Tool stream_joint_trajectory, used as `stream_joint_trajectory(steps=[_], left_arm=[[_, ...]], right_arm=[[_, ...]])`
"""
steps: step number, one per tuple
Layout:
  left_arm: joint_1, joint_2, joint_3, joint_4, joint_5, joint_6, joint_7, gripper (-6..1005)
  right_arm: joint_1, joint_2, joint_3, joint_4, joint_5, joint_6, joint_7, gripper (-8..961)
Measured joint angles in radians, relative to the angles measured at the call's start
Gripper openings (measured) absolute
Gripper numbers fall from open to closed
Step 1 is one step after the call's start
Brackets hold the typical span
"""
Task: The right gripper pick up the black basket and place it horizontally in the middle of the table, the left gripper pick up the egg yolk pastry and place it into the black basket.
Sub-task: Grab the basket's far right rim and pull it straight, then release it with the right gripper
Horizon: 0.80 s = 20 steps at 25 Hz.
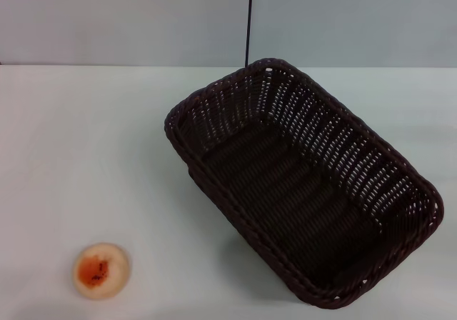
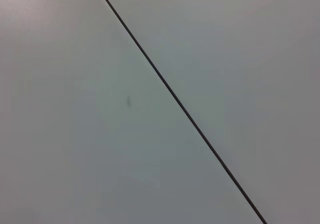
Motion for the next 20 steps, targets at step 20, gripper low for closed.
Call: stream_joint_trajectory(steps=[20], left_arm=[[0.0,0.0,0.0,0.0,0.0,0.0,0.0,809]], right_arm=[[0.012,-0.025,-0.06,-0.18,-0.107,0.001,0.185,452]])
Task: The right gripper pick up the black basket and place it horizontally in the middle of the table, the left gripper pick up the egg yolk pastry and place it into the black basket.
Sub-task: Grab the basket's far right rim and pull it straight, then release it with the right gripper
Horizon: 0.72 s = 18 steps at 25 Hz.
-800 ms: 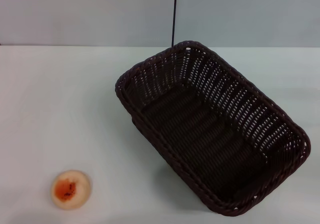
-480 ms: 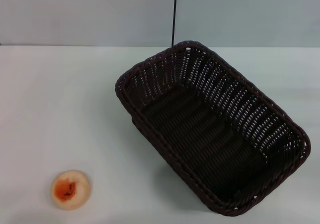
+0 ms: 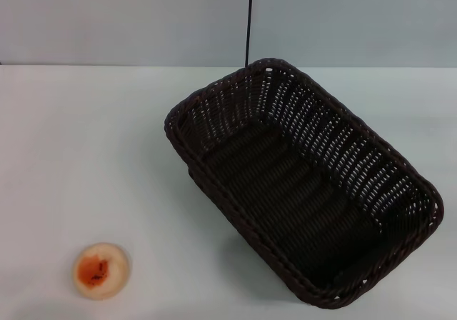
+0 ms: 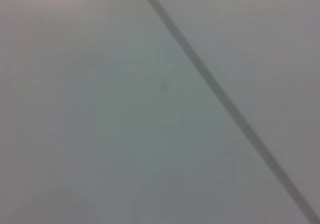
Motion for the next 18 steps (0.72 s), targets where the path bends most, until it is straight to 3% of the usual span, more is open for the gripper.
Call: stream_joint_trajectory(steps=[4,5,6,9,10,11,15,18], left_arm=[[0.0,0.0,0.0,0.0,0.0,-0.001,0.0,808],[0.0,0.0,0.0,0.0,0.0,-0.002,0.0,808],[0.0,0.0,0.0,0.0,0.0,-0.002,0.0,808],[0.0,0.0,0.0,0.0,0.0,-0.002,0.0,807],[-0.002,0.0,0.0,0.0,0.0,-0.002,0.0,807],[-0.002,0.0,0.0,0.0,0.0,-0.002,0.0,807],[-0.004,-0.001,0.0,0.0,0.001,-0.005,0.0,807],[-0.005,-0.001,0.0,0.0,0.001,-0.006,0.0,806]], right_arm=[[0.011,-0.02,-0.057,-0.153,-0.092,0.0,0.195,452],[0.02,-0.032,-0.099,-0.288,-0.176,-0.002,0.333,452],[0.02,-0.032,-0.099,-0.288,-0.176,-0.002,0.333,452],[0.046,-0.042,-0.154,-0.517,-0.337,-0.023,0.548,452],[0.069,-0.044,-0.178,-0.661,-0.45,-0.059,0.675,452],[0.069,-0.044,-0.178,-0.661,-0.45,-0.059,0.675,453],[0.154,-0.06,-0.256,-0.924,-0.665,-0.155,0.923,453],[0.197,-0.07,-0.297,-0.979,-0.747,-0.192,0.995,453]])
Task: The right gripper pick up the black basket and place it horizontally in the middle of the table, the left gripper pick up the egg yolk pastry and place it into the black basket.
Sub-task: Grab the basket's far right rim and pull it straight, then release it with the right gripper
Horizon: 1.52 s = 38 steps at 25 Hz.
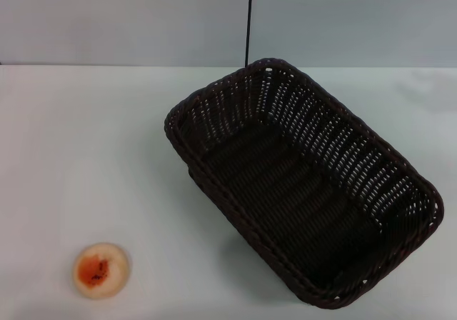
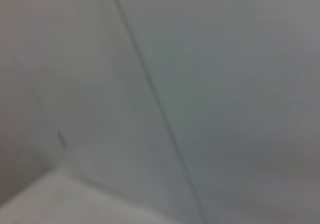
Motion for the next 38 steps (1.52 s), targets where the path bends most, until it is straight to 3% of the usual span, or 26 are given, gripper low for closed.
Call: stream_joint_trajectory(steps=[3,4,7,11,12,14,25,32,38], left_arm=[[0.0,0.0,0.0,0.0,0.0,-0.001,0.0,806],[0.0,0.0,0.0,0.0,0.0,-0.001,0.0,806],[0.0,-0.001,0.001,0.0,0.001,-0.002,0.0,805],[0.0,-0.002,0.003,0.0,0.002,-0.004,0.0,805],[0.001,-0.002,0.003,0.0,0.002,-0.005,0.0,805],[0.002,-0.002,0.004,0.0,0.002,-0.005,0.0,804],[0.005,-0.004,0.007,0.0,0.004,-0.018,0.0,803],[0.001,-0.004,0.011,0.0,0.008,-0.02,0.0,802],[0.003,-0.005,0.011,0.0,0.008,-0.023,0.0,801]], right_arm=[[0.096,-0.026,-0.054,-0.016,-0.129,-0.08,0.092,503],[0.096,-0.026,-0.054,-0.016,-0.129,-0.08,0.092,520],[0.186,-0.047,-0.098,0.014,-0.275,-0.127,0.133,571],[0.225,-0.049,-0.154,0.042,-0.374,-0.133,0.136,638],[0.241,-0.049,-0.197,0.066,-0.425,-0.133,0.136,760],[0.246,-0.049,-0.219,0.079,-0.438,-0.131,0.137,758],[0.258,-0.029,-0.344,0.251,-0.458,-0.046,0.135,748],[0.259,0.022,-0.405,0.301,-0.513,0.017,0.133,741],[0.263,0.035,-0.448,0.362,-0.522,0.052,0.132,735]])
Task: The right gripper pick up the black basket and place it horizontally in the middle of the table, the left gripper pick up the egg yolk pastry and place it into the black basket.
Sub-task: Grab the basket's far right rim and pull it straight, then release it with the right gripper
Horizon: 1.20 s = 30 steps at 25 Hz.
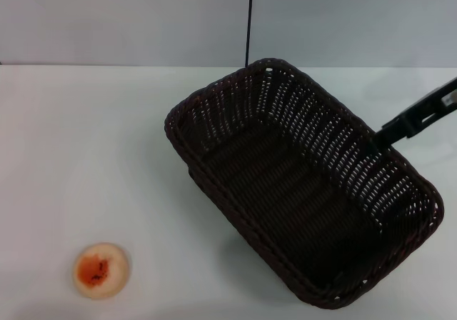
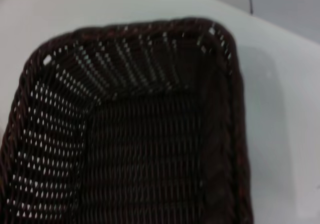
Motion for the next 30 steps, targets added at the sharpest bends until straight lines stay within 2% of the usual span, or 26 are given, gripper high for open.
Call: stream_joint_trajectory(steps=[4,10,21,30], left_arm=[[0.003,0.0,0.0,0.0,0.0,-0.001,0.0,801],[0.004,0.0,0.0,0.0,0.0,-0.002,0.0,800],[0.006,0.0,0.0,0.0,0.002,-0.004,-0.009,798],[0.006,0.0,0.0,0.0,0.001,-0.004,-0.009,797]], right_arm=[[0.002,0.012,-0.023,0.045,0.005,0.018,-0.013,732],[-0.004,0.015,-0.031,0.064,0.004,0.028,-0.029,726],[-0.014,0.015,-0.032,0.063,0.003,0.02,-0.035,276],[-0.028,0.015,-0.008,0.042,0.009,0.015,-0.039,211]])
